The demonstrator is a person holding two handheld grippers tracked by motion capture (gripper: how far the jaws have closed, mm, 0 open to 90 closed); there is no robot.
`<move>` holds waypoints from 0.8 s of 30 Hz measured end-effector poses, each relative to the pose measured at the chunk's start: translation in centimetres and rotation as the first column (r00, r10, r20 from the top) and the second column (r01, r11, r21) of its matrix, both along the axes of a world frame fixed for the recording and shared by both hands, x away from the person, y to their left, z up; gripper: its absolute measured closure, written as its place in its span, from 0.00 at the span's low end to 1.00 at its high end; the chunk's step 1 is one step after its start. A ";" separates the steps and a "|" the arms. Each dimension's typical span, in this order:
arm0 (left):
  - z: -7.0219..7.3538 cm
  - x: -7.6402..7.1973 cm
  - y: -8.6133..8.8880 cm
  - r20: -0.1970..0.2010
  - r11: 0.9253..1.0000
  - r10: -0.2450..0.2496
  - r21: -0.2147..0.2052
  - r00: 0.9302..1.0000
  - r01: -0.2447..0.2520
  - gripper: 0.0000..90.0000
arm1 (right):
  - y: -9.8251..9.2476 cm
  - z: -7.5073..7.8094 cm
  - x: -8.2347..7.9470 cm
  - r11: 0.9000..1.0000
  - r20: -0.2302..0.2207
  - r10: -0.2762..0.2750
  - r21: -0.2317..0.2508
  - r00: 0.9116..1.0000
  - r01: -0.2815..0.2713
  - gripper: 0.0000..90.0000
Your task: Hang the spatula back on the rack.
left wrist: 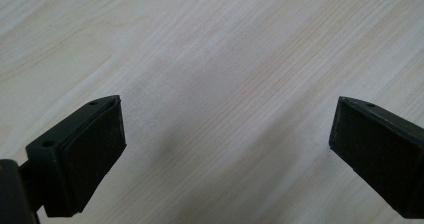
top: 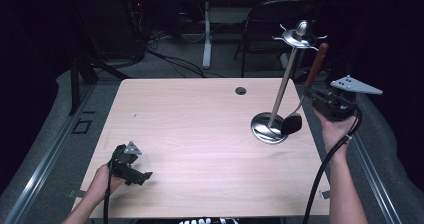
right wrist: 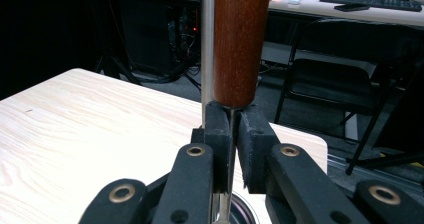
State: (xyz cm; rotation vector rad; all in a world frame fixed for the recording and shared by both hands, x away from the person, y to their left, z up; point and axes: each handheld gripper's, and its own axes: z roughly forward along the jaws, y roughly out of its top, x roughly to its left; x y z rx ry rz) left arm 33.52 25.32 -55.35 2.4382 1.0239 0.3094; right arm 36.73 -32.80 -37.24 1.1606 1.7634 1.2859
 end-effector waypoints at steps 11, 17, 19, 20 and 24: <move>0.0 0.0 0.1 -0.003 1.000 0.002 0.003 1.000 -0.002 0.01 | 0.4 -0.1 0.6 0.999 -0.016 0.037 -0.001 0.999 -0.037 0.94; -0.1 -0.1 0.2 -0.001 1.000 0.005 0.005 1.000 -0.005 0.01 | 0.6 0.0 0.7 0.999 -0.020 0.040 -0.001 0.999 -0.040 0.94; -0.1 -0.1 0.2 -0.001 1.000 0.007 0.004 1.000 -0.007 0.01 | 0.6 0.1 0.8 0.999 -0.024 0.037 -0.002 0.999 -0.037 0.94; -0.1 -0.2 0.2 -0.002 1.000 0.009 0.004 1.000 -0.009 0.01 | 0.7 0.0 0.8 0.999 -0.026 0.034 -0.004 0.999 -0.034 0.94; 0.0 -0.2 0.3 -0.002 1.000 0.007 0.008 1.000 -0.007 0.01 | 0.8 0.0 1.0 0.999 -0.037 0.034 -0.005 0.999 -0.034 0.94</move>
